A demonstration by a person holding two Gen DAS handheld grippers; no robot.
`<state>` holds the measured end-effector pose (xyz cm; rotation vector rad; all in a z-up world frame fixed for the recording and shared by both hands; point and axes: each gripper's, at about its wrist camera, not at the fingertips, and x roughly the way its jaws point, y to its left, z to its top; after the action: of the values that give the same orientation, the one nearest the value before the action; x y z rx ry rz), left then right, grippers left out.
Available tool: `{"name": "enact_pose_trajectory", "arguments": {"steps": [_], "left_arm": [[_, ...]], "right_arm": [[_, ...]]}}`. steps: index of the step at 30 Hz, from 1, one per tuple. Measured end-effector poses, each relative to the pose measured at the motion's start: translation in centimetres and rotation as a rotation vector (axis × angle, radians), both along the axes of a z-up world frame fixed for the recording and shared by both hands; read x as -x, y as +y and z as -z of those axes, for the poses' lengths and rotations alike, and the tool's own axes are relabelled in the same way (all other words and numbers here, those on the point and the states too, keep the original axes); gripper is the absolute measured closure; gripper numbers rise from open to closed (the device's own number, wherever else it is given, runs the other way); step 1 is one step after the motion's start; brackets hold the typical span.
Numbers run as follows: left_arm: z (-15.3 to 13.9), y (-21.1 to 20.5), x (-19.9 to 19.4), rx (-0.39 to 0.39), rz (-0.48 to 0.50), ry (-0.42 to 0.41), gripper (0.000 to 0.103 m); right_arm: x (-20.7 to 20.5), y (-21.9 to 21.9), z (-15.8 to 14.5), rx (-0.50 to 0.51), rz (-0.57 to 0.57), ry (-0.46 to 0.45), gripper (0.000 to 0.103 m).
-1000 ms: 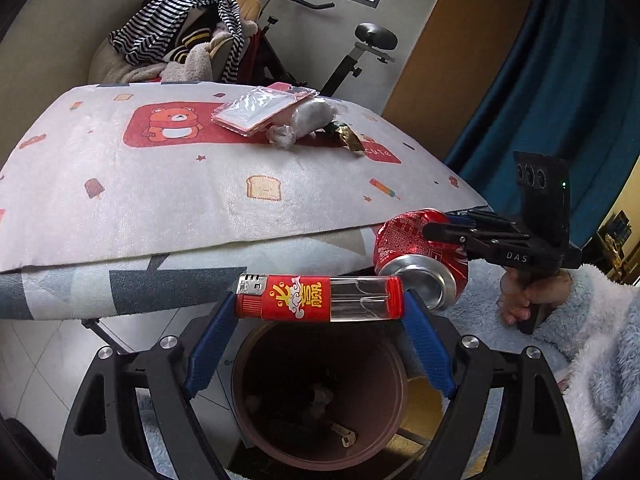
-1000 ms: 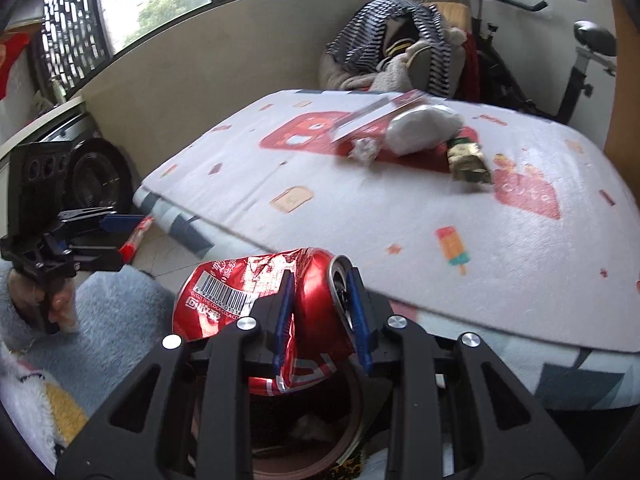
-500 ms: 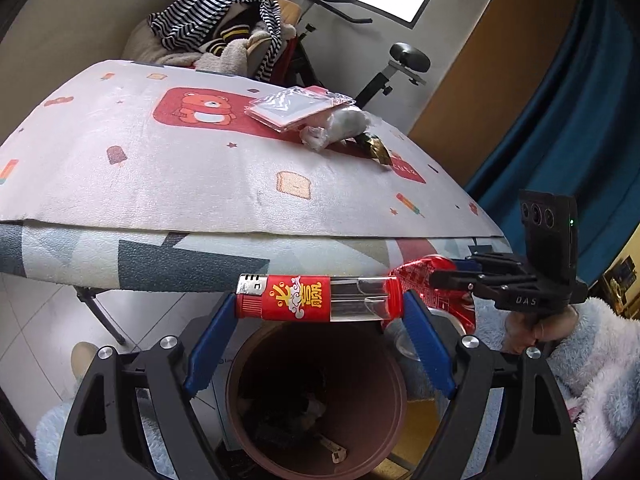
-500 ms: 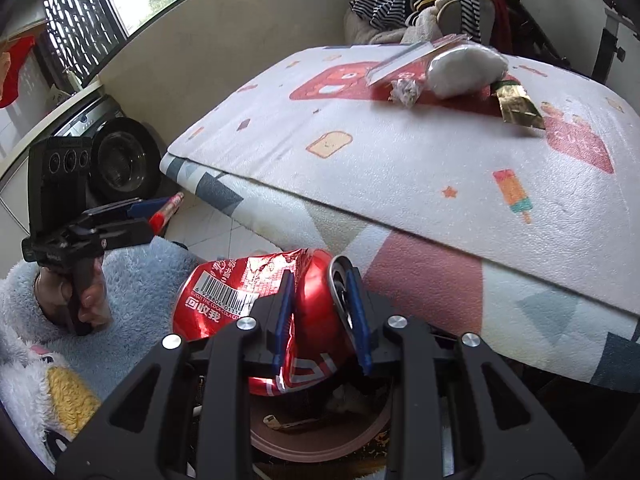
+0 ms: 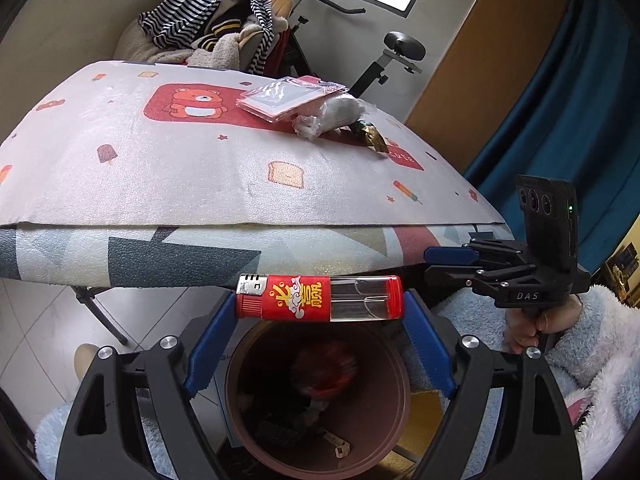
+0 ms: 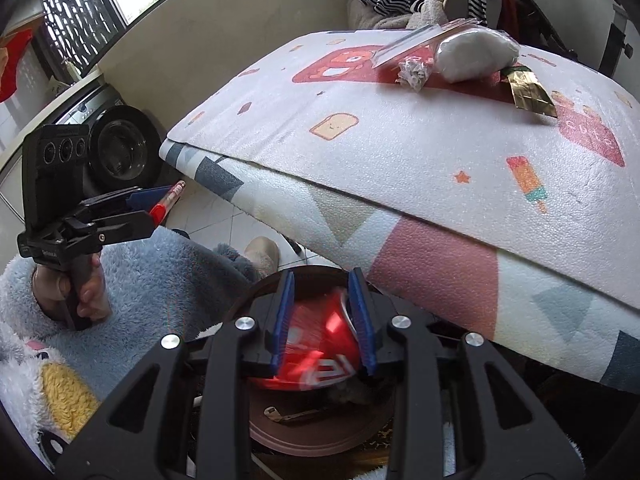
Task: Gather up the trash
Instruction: 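Carry the red can over the pot and open the right gripper, then lower the red lighter into the pot and open the left gripper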
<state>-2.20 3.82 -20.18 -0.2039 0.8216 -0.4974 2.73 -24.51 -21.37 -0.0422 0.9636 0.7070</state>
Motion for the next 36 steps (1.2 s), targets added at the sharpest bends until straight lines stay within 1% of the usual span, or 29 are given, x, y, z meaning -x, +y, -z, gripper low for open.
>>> {"name": "enact_pose_trajectory", "arguments": {"steps": [1,2,4,5,7,9,10,13,28,30,32,36], "left_arm": [[0.0,0.0,0.0,-0.004,0.001,-0.001,0.022],[0.0,-0.1,0.0,-0.008,0.002,-0.001,0.022],[0.0,-0.4,0.1,-0.014,0.011,-0.003,0.022],[0.1,-0.5,0.1,-0.015,0.017,-0.003,0.022],[0.1,-0.8,0.1,-0.021,0.034,-0.002,0.022],[0.2,-1.3,0.1,-0.031,0.053,-0.002,0.022],[0.3,-1.5,0.1,-0.038,0.060,-0.002,0.022],[0.5,-2.2,0.1,-0.059,0.085,0.004,0.022],[1.4,-4.0,0.0,-0.120,0.144,0.031,0.022],[1.5,-4.1,-0.1,-0.122,0.149,0.039,0.021],[1.6,-4.1,-0.1,-0.127,0.150,0.041,0.018],[1.6,-4.3,0.0,-0.138,0.153,0.038,0.017]], "right_arm": [[0.1,-0.2,-0.2,0.001,0.023,-0.018,0.056],[0.1,-0.4,-0.2,0.001,0.033,-0.026,0.054],[0.2,-1.0,-0.6,-0.004,0.083,-0.051,0.035],[0.3,-1.1,-0.5,-0.005,0.092,-0.052,0.031],[0.2,-1.6,-0.4,-0.006,0.135,-0.049,0.012],[0.0,-2.0,-0.3,-0.005,0.154,-0.044,0.011],[-0.1,-2.3,-0.3,-0.011,0.171,-0.040,0.008],[-0.5,-2.5,-0.4,-0.015,0.177,-0.031,0.006],[-1.0,-3.0,-0.1,-0.013,0.200,-0.027,0.006],[-1.0,-3.1,-0.1,-0.012,0.200,-0.028,0.006],[-1.0,-3.1,0.0,-0.010,0.201,-0.029,0.006],[-1.0,-3.0,0.0,-0.009,0.204,-0.027,0.006]]}}
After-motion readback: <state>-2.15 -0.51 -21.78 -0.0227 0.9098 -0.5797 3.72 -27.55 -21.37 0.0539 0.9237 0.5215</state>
